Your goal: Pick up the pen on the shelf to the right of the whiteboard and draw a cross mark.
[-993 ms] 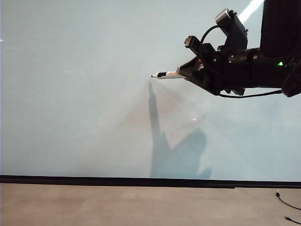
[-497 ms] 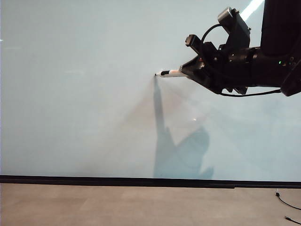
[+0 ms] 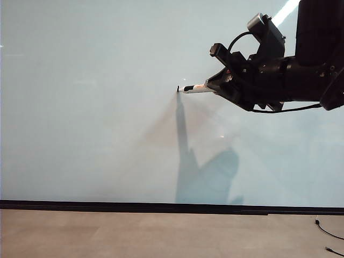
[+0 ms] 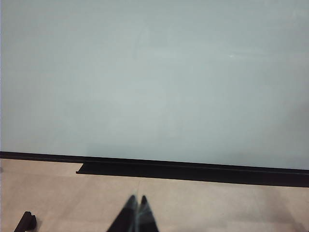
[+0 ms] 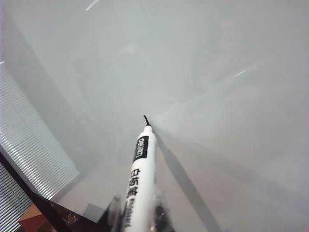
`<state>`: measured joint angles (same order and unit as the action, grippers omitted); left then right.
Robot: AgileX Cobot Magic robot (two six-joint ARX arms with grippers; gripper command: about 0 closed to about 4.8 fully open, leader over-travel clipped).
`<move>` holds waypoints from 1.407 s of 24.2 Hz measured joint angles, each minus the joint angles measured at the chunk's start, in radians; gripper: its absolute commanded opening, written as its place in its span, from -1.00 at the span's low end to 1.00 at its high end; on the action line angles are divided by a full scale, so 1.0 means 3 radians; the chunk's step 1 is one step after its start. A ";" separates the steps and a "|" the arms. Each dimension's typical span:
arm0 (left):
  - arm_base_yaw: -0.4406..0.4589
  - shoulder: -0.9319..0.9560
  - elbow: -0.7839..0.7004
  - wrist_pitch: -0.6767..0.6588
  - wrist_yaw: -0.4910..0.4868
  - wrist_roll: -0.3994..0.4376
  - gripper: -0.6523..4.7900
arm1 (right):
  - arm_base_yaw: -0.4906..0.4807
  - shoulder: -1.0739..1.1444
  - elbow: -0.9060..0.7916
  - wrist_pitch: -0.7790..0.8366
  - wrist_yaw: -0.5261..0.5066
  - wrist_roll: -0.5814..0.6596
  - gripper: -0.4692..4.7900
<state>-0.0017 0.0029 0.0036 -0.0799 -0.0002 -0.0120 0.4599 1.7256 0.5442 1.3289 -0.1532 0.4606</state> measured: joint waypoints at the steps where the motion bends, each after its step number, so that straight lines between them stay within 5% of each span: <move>1: 0.0000 0.0000 0.0000 0.0000 0.0000 0.0000 -0.78 | 0.0001 0.0000 -0.0003 0.0005 0.0011 0.0000 -0.86; 34: 0.0000 0.0000 0.0000 0.0000 0.0000 0.0000 -0.78 | 0.0005 -0.0017 -0.0521 0.0053 0.0814 0.0033 -0.86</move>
<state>-0.0017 0.0029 0.0036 -0.0799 -0.0002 -0.0120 0.4614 1.7206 0.3878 1.3449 0.0910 0.4706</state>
